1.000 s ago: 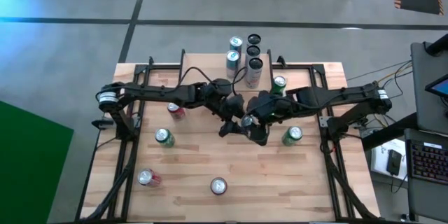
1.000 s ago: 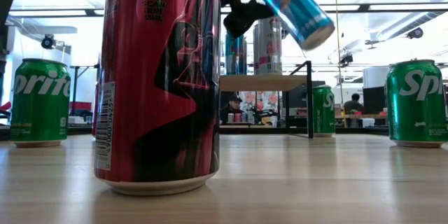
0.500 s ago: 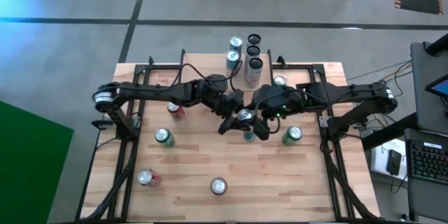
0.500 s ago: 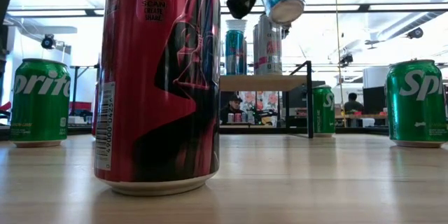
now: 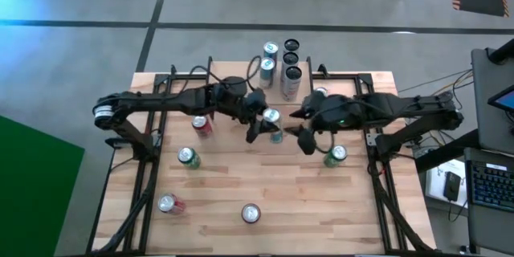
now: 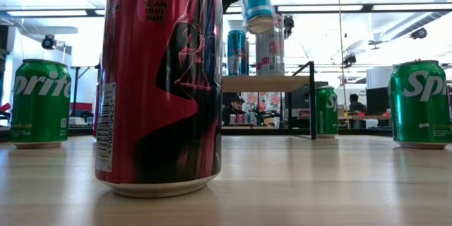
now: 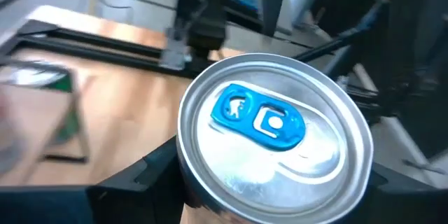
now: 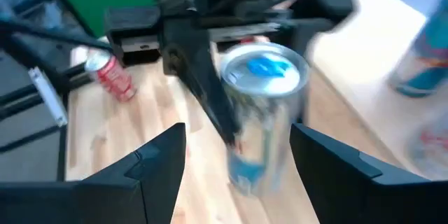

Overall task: Place canned beverage on shelf
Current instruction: Put the blue soda can on the shelf aligned with the other blue soda can

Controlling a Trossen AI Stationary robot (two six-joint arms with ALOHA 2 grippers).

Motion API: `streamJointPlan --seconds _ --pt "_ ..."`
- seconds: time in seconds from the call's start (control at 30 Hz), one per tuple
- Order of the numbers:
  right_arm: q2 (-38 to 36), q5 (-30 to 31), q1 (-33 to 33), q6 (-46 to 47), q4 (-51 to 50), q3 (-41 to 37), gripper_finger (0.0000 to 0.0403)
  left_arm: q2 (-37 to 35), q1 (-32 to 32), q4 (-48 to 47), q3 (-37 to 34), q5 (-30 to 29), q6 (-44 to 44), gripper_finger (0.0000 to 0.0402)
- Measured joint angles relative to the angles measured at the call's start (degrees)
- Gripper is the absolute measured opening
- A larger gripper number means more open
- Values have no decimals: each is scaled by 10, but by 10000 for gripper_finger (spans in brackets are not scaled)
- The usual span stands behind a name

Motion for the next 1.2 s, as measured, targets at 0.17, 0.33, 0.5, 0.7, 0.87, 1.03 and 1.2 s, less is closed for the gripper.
streamJointPlan --seconds 0.17,0.33,0.5,0.7,0.87,1.03,1.2 --pt "-28 48 19 20 -5 -4 246 -54 34 -2 -44 -14 2 226" --pt "-28 72 40 56 -13 -29 246 -112 72 29 -107 -31 0 227" --pt "-25 112 68 98 2 -69 246 -155 90 42 -156 -32 0 227" --pt "-46 135 115 174 96 -172 246 -208 102 29 -172 -65 0 228" --pt "-74 135 142 197 246 -274 241 -255 99 29 -194 -82 28 228" --pt "-78 146 149 150 341 -296 239 -288 101 38 -299 -88 32 228" --pt "-77 188 151 162 212 -253 233 -321 101 202 -405 -85 -28 228"
